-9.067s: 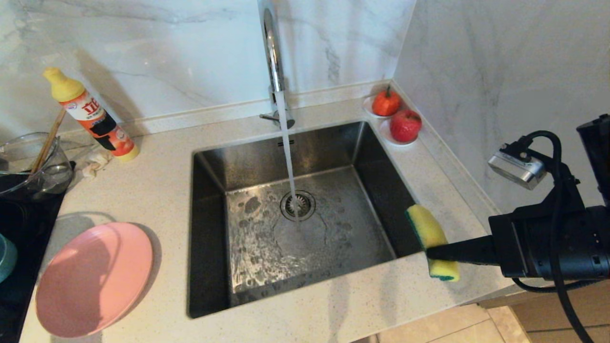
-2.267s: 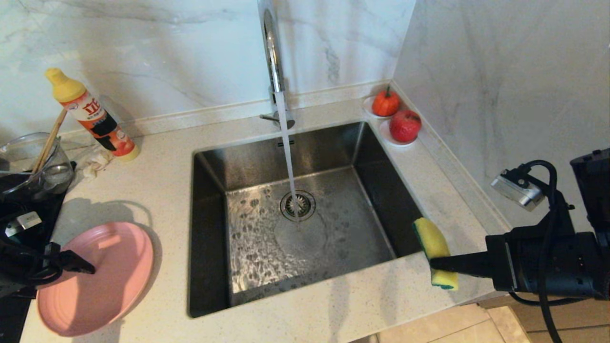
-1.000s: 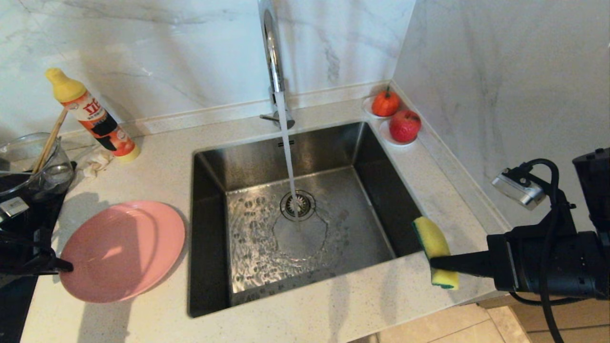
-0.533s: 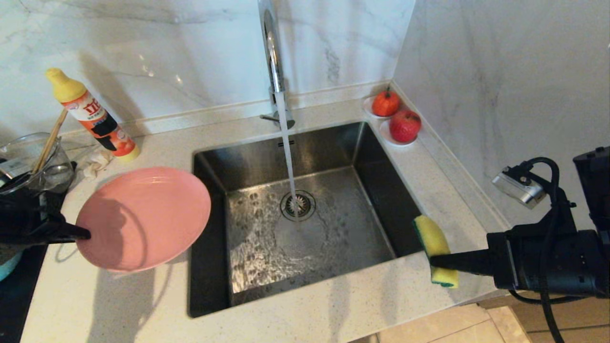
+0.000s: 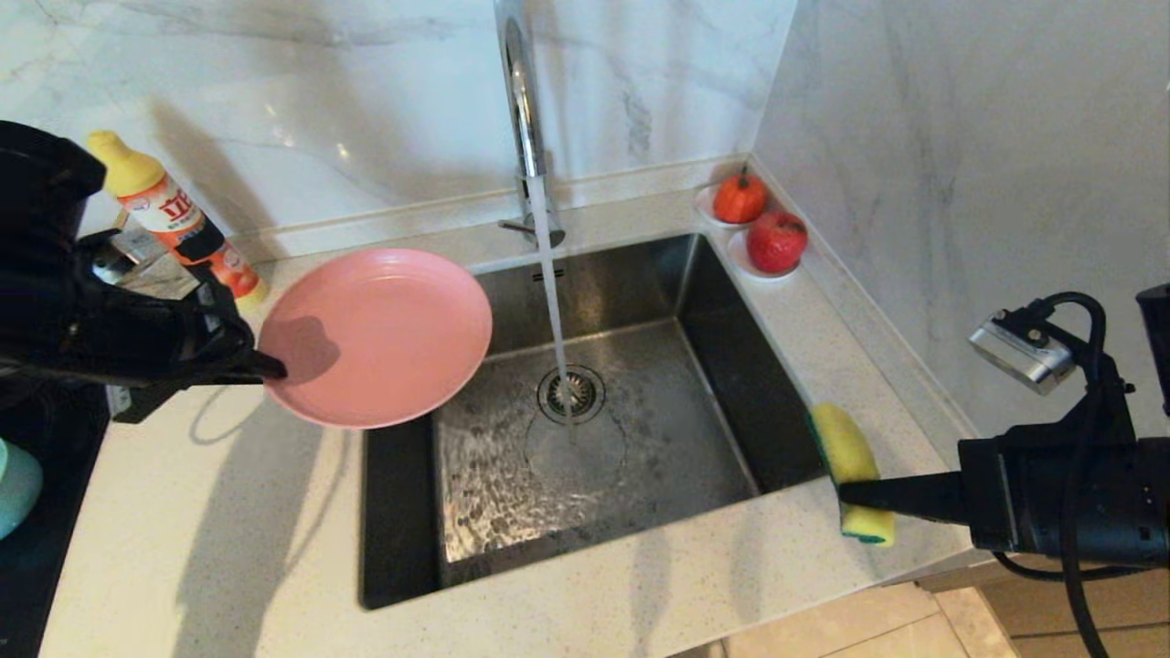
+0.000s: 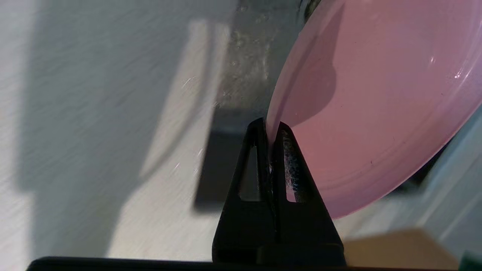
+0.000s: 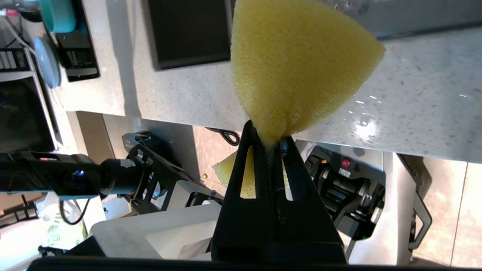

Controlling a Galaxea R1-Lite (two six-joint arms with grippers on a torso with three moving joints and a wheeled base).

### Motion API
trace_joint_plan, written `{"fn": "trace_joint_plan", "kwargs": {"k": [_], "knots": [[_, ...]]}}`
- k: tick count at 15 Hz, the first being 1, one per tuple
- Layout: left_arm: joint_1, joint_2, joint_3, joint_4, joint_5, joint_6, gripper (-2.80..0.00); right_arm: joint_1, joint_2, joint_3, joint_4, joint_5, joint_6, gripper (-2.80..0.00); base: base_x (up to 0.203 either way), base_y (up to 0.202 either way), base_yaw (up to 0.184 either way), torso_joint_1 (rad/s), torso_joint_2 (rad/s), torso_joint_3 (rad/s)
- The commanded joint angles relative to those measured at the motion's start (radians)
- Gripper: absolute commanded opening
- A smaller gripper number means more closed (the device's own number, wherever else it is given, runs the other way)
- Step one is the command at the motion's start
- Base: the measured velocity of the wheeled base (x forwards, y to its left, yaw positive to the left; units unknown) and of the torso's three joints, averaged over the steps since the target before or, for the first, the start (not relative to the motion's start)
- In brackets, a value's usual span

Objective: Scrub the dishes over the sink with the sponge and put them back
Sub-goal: Wash the plate

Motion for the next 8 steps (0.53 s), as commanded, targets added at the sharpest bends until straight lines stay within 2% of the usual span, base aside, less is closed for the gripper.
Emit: {"fn": "trace_joint_plan", "kwargs": {"k": [1,4,7,8], "knots": [[-0.070,0.086,0.003,-0.078,0.045,-0.062,-2.80,-0.006,0.009,0.005,0.001,0.011,0.003,-2.80,0.000,0.000,0.000,0.000,0.00,0.000],[-0.137,0.143,-0.005,-0.121,0.073,-0.108,-2.80,-0.017,0.025,0.006,0.001,0.017,0.002,-2.80,0.000,0.000,0.000,0.000,0.00,0.000],[-0.227,0.232,-0.006,-0.192,0.179,-0.184,-2.80,-0.027,0.029,0.008,-0.016,0.017,0.002,-2.80,0.000,0.000,0.000,0.000,0.00,0.000],[-0.247,0.250,-0.007,-0.218,0.195,-0.207,-2.80,-0.029,0.026,0.008,-0.022,0.016,0.002,-2.80,0.000,0.000,0.000,0.000,0.00,0.000]]}}
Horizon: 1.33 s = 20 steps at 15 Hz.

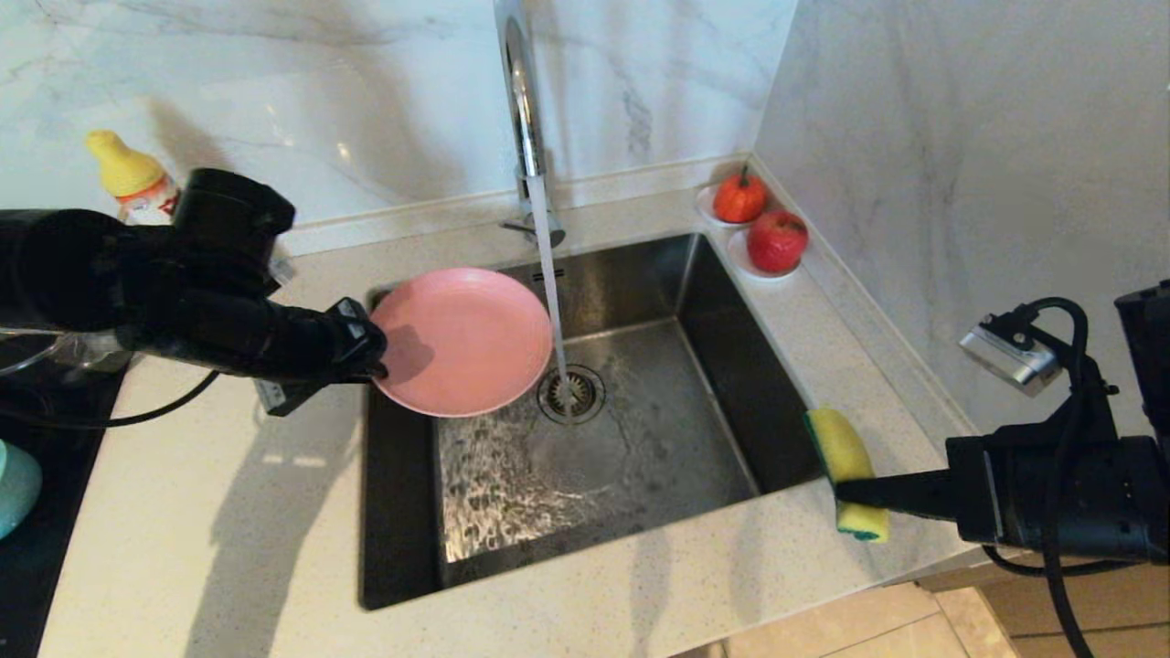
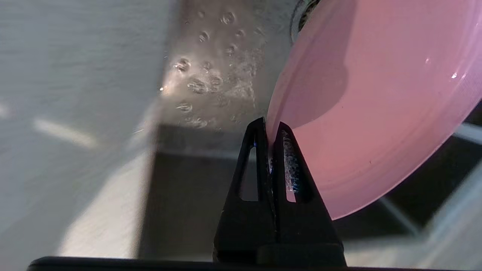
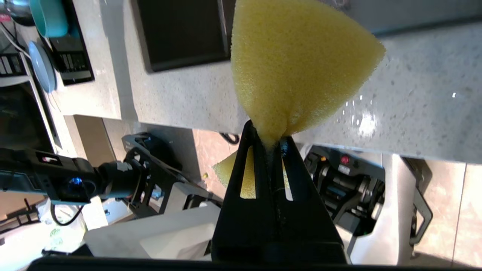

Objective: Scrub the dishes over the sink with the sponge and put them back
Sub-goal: Wash the plate

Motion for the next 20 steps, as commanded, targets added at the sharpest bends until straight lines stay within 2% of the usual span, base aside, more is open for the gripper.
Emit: {"fn": "trace_joint_plan", "kwargs": {"k": [1,5,10,18,20], "knots": [[-0.046,0.067,-0.004,-0.024,0.016,-0.026,-2.80,-0.002,-0.003,-0.001,-0.002,0.001,0.003,-2.80,0.000,0.000,0.000,0.000,0.00,0.000],[-0.067,0.111,-0.055,-0.026,0.016,-0.030,-2.80,-0.004,-0.025,0.002,-0.001,0.002,0.003,-2.80,0.000,0.000,0.000,0.000,0.00,0.000],[-0.108,0.182,-0.156,-0.024,0.017,-0.064,-2.80,-0.005,-0.022,0.018,-0.002,0.010,0.003,-2.80,0.000,0.000,0.000,0.000,0.00,0.000],[-0.205,0.221,-0.140,-0.025,0.017,-0.072,-2.80,-0.007,-0.029,0.027,-0.002,0.014,0.001,-2.80,0.000,0.000,0.000,0.000,0.00,0.000],[-0.210,0.225,-0.139,-0.025,0.017,-0.074,-2.80,-0.007,-0.031,0.032,-0.003,0.021,0.001,-2.80,0.000,0.000,0.000,0.000,0.00,0.000]]}}
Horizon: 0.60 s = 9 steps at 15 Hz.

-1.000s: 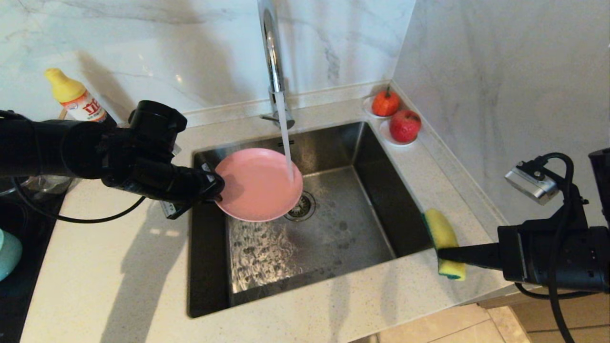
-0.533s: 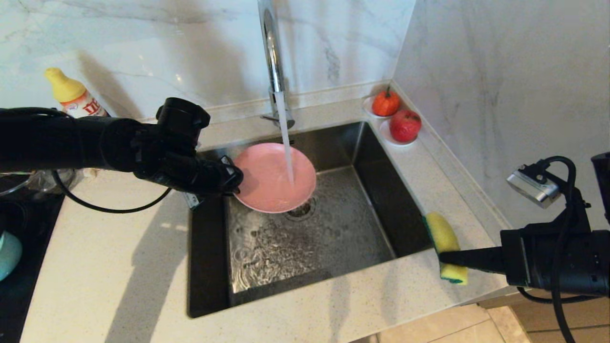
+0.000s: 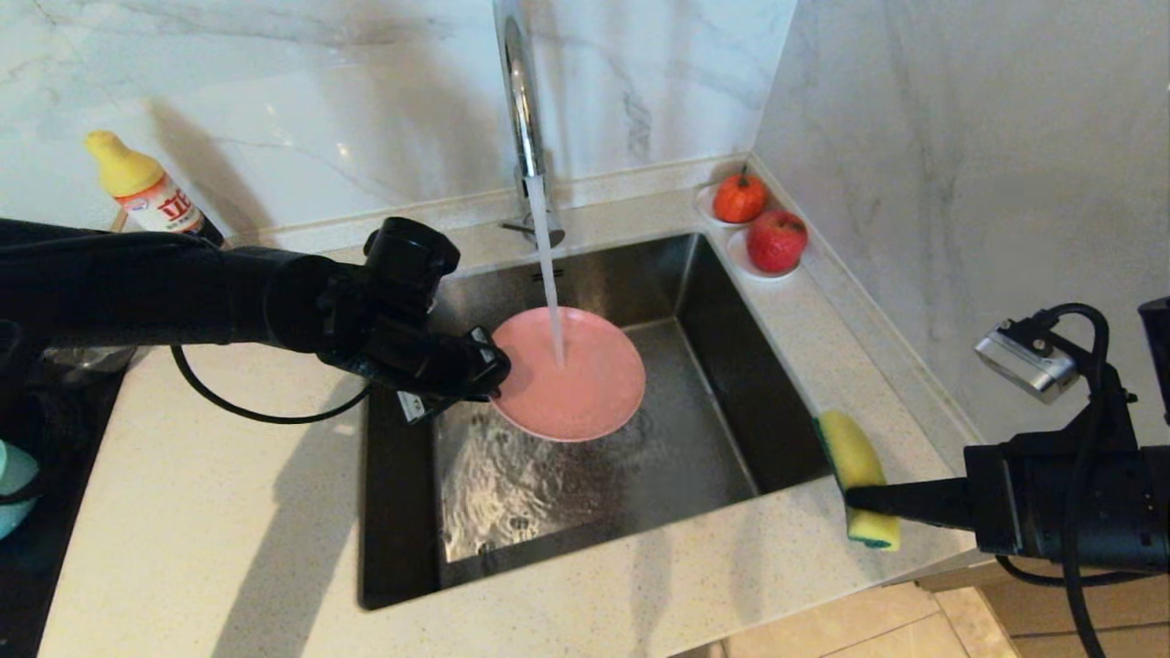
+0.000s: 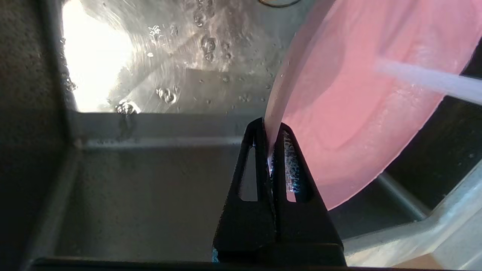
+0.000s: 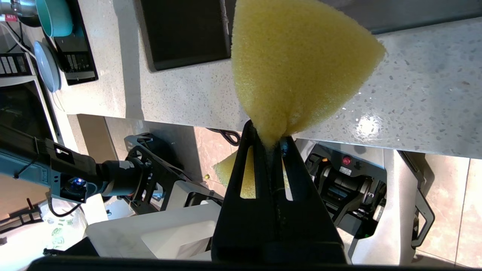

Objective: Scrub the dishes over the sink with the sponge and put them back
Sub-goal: Wash the plate

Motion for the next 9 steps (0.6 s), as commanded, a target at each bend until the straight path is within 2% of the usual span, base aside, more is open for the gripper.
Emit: {"fn": "trace_joint_plan", "kwargs": {"k": [1,4,9], "knots": [[-0.007,0.004,0.003,0.003,-0.001,-0.005,-2.80,0.000,-0.001,0.005,-0.001,0.008,0.003,-2.80,0.000,0.000,0.000,0.000,0.00,0.000],[-0.031,0.012,0.006,0.002,-0.006,-0.007,-2.80,-0.016,-0.008,0.020,-0.007,0.010,0.003,-2.80,0.000,0.000,0.000,0.000,0.00,0.000],[-0.031,0.005,0.006,-0.035,-0.011,-0.025,-2.80,-0.030,-0.015,0.031,-0.014,0.031,0.002,-2.80,0.000,0.000,0.000,0.000,0.00,0.000]]}}
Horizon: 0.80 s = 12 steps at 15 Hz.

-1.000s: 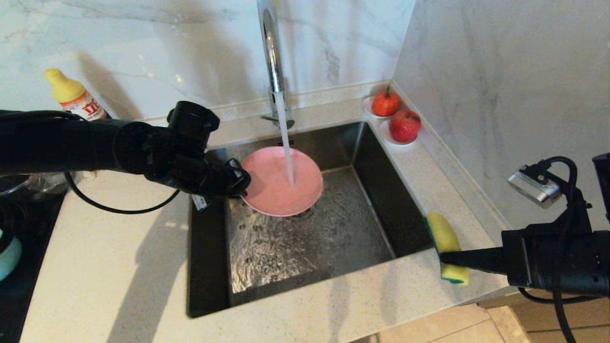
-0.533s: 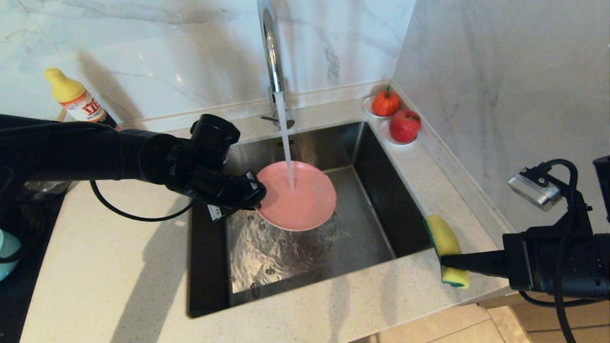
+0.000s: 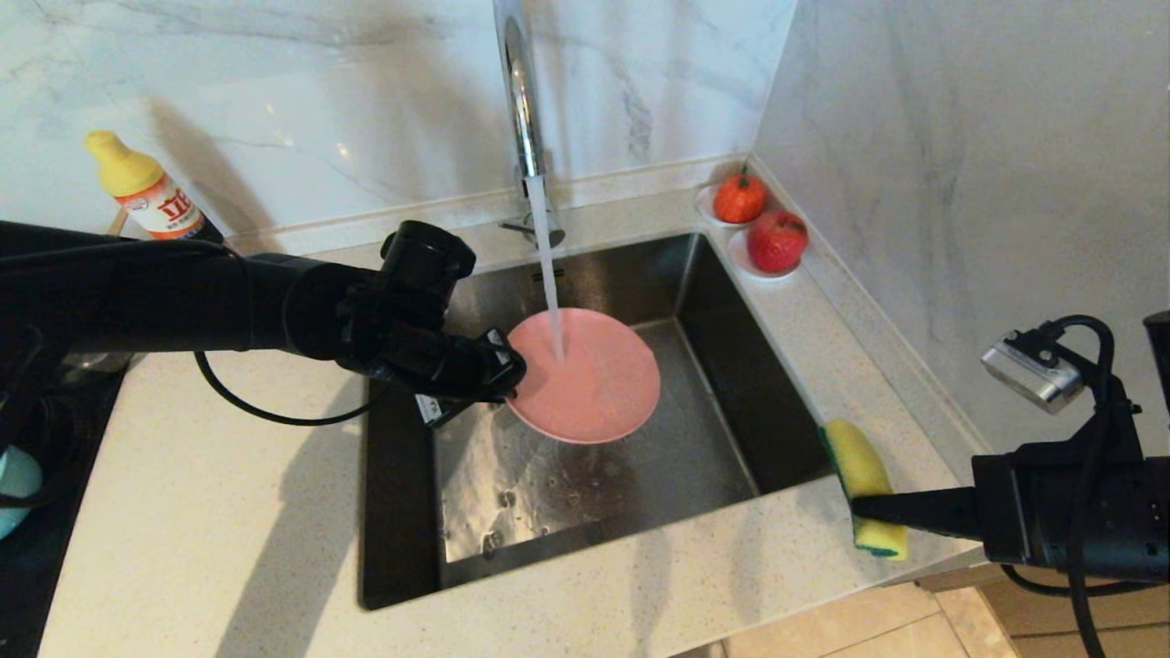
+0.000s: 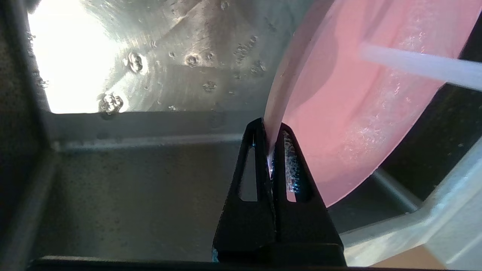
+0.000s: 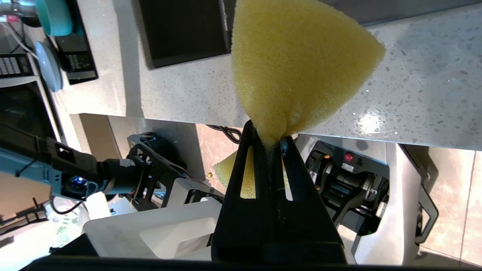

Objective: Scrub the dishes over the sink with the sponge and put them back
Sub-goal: Wash the plate

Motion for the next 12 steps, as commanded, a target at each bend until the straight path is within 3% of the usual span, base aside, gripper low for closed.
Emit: {"fn": "trace_joint_plan", "kwargs": {"k": [1,5,9,12], "knots": [[0.001,-0.016,0.004,0.002,0.003,-0.027,-2.80,-0.001,-0.007,-0.002,0.001,0.009,0.003,-2.80,0.000,0.000,0.000,0.000,0.00,0.000],[0.047,-0.134,0.122,0.004,0.032,-0.002,-2.80,-0.001,-0.013,0.000,0.002,0.012,0.003,-2.80,0.000,0.000,0.000,0.000,0.00,0.000],[0.116,-0.309,0.252,0.003,0.090,0.107,-2.80,-0.001,-0.007,0.004,0.005,0.013,0.004,-2.80,0.000,0.000,0.000,0.000,0.00,0.000],[0.133,-0.457,0.319,0.000,0.185,0.215,-2.80,-0.001,-0.013,0.009,0.013,0.015,0.007,-2.80,0.000,0.000,0.000,0.000,0.00,0.000]]}}
